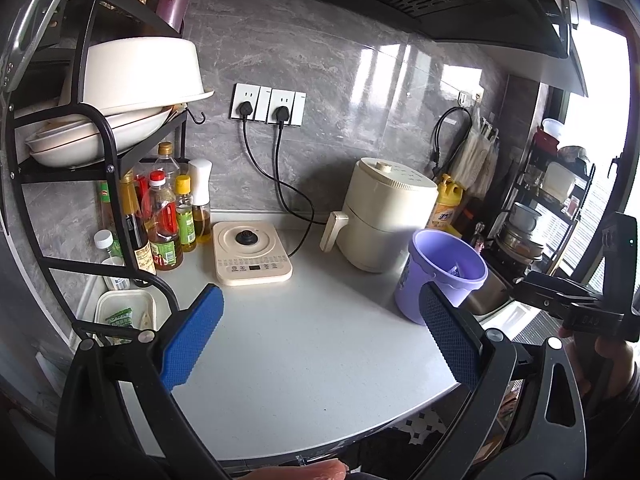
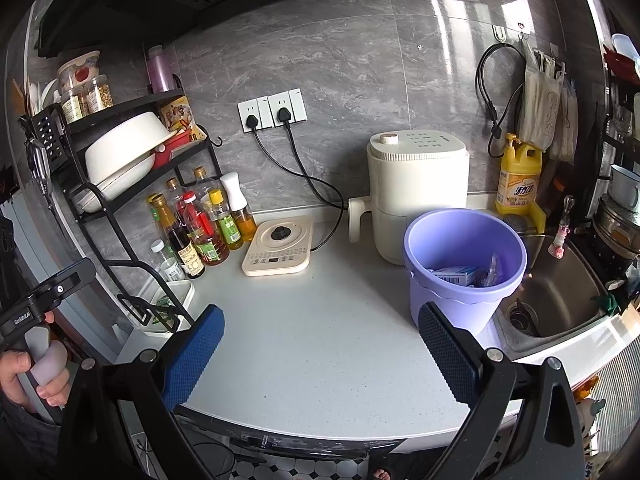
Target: Collect trash
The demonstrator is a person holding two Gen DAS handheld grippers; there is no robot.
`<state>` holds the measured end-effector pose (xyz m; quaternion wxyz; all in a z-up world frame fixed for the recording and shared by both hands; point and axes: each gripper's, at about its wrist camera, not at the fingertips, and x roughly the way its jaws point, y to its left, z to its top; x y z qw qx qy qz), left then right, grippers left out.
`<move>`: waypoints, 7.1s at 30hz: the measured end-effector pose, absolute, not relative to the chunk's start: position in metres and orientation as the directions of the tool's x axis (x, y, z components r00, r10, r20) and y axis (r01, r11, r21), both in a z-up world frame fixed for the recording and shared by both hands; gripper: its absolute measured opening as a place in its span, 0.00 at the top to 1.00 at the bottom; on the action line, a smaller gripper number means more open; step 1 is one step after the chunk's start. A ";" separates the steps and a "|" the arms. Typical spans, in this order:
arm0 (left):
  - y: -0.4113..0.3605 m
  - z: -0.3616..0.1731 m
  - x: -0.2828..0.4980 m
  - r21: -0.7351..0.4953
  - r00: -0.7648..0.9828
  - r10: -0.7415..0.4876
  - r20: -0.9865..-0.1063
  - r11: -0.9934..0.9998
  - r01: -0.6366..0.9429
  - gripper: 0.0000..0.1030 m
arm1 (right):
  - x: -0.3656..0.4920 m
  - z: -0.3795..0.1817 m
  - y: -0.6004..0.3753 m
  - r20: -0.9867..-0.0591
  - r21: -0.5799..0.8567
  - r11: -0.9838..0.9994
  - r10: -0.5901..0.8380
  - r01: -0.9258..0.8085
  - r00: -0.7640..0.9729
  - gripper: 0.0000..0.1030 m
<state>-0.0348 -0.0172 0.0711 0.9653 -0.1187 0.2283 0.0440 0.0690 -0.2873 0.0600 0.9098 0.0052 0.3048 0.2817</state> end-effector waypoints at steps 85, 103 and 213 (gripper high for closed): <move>0.078 0.037 -0.059 -0.082 0.640 0.507 -0.577 0.744 -0.664 0.06 | 0.114 -0.216 0.095 -0.804 0.021 0.097 0.593 -0.995 0.041 0.07; 0.045 0.038 0.043 -0.088 0.810 0.235 -0.538 0.939 -0.331 0.06 | 0.114 -0.216 0.095 -0.805 0.020 0.096 0.593 -0.995 0.041 0.07; 0.081 -0.022 -0.069 -0.183 0.636 0.393 -0.665 0.739 -0.648 0.06 | 0.116 -0.213 0.095 -0.807 0.021 0.093 0.589 -0.995 0.038 0.07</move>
